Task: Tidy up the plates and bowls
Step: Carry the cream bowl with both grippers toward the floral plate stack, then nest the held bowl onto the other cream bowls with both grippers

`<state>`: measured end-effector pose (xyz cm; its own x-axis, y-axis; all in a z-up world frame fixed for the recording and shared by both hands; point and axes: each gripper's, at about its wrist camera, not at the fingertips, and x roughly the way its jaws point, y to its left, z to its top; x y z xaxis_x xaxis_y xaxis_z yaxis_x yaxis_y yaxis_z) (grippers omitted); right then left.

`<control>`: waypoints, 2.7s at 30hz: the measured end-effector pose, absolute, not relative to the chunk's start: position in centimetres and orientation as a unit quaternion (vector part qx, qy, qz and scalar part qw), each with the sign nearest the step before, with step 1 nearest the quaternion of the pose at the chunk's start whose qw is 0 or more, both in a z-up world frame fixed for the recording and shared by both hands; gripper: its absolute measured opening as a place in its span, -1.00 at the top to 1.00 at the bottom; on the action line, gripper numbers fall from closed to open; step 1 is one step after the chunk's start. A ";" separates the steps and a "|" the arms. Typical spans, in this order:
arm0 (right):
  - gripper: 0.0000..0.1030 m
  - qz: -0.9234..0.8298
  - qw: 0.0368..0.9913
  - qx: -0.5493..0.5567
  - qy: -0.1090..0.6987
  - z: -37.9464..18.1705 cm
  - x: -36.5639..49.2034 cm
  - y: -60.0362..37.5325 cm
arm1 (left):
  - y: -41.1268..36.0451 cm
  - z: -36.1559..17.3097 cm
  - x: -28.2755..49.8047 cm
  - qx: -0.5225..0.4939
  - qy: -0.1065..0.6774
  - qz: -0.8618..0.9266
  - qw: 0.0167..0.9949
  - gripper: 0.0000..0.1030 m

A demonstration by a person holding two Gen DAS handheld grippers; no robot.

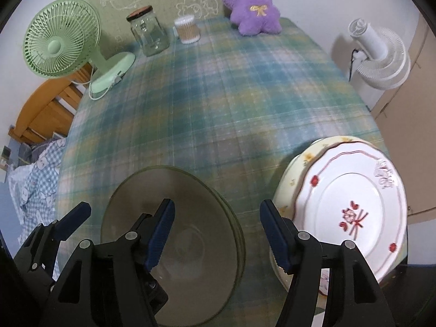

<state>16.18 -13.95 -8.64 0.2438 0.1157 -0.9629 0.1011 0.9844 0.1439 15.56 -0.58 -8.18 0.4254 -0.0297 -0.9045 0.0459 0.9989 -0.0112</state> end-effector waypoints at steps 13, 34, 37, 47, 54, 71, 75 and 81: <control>-0.09 0.020 0.758 0.107 0.643 -11.3 16.3 -13.5 | -0.6 -10.5 15.6 -0.012 0.571 -0.032 0.820 -0.33; 0.05 0.021 0.749 0.098 0.655 -11.3 16.3 -13.6 | -1.8 -10.7 15.7 -0.033 0.588 -0.075 0.805 -0.04; 0.05 0.019 0.747 0.102 0.656 -11.1 16.1 -13.5 | -1.8 -10.4 15.4 -0.032 0.587 -0.073 0.806 -0.04; 0.05 0.021 0.759 0.098 0.643 -8.9 15.6 -12.0 | -0.3 -8.3 14.6 -0.033 0.572 -0.067 0.817 -0.03; 0.05 0.016 0.774 0.097 0.625 -6.1 15.2 -10.5 | 1.2 -5.9 13.9 -0.032 0.551 -0.072 0.831 -0.03; 0.05 0.004 0.795 0.111 0.597 -2.1 13.7 -12.1 | -0.4 -2.7 12.5 -0.019 0.525 -0.078 0.847 -0.01; 0.05 0.009 0.797 0.105 0.595 -1.7 13.8 -13.8 | -2.2 -2.2 12.5 -0.025 0.522 -0.072 0.850 -0.01; 0.05 0.014 0.797 0.100 0.596 -1.3 13.9 -16.9 | -5.0 -1.8 12.6 -0.031 0.522 -0.067 0.850 -0.01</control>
